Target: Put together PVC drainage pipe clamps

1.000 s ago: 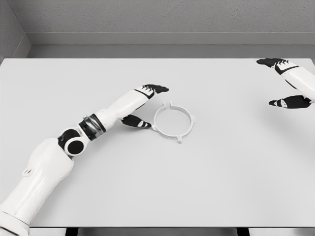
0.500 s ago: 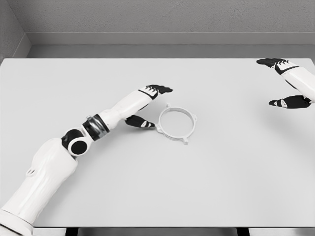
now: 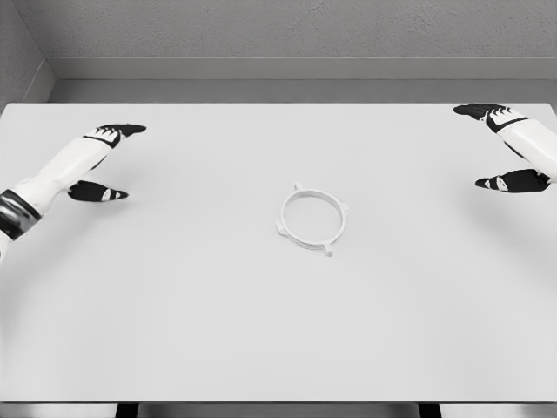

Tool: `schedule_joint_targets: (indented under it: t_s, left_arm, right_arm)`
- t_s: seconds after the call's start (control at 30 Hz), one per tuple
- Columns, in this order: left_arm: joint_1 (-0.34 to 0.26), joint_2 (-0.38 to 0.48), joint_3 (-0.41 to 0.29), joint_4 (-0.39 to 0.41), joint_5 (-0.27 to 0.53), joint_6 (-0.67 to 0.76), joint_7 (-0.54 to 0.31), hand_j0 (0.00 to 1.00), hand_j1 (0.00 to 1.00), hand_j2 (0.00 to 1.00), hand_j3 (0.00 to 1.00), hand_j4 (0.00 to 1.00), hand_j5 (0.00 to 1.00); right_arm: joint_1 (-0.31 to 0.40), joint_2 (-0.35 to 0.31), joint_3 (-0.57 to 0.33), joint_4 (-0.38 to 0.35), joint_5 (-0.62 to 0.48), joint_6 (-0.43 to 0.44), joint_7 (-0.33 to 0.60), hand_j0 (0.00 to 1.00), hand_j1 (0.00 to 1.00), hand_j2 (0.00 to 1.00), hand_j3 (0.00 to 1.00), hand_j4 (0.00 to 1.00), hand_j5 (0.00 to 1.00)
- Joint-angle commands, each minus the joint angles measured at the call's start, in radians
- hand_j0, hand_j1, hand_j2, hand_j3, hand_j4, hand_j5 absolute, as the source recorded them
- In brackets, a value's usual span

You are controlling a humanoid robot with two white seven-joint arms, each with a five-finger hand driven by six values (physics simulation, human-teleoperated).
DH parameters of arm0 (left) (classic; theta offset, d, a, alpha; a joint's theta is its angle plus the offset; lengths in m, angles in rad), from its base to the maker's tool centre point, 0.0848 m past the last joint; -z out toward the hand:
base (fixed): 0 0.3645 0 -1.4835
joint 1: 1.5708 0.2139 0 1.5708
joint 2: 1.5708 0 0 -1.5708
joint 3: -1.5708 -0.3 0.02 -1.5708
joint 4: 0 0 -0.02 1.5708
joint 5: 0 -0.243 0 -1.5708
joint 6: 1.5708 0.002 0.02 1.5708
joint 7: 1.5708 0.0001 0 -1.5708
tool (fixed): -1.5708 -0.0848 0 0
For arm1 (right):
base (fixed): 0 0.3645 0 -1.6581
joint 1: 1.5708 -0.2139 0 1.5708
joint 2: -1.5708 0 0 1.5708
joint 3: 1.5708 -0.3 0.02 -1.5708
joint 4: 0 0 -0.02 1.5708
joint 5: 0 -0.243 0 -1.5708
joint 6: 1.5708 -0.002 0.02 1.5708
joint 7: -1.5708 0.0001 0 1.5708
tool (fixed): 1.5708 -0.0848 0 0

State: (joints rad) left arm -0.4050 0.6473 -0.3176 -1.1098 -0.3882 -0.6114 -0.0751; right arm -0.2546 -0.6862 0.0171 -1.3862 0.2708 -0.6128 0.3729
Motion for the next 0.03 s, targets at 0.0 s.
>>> schedule_joint_targets:
  t_s: [0.0]
  left_arm:
    - [0.000, 0.055, 0.089, 0.016, 0.075, 0.001, 0.003, 1.00, 1.00, 1.00, 1.00, 1.00, 1.00]
  right_arm:
    - [0.000, -0.001, 0.000, 0.000, -0.007, 0.002, 0.000, 1.00, 1.00, 1.00, 1.00, 1.00, 1.00]
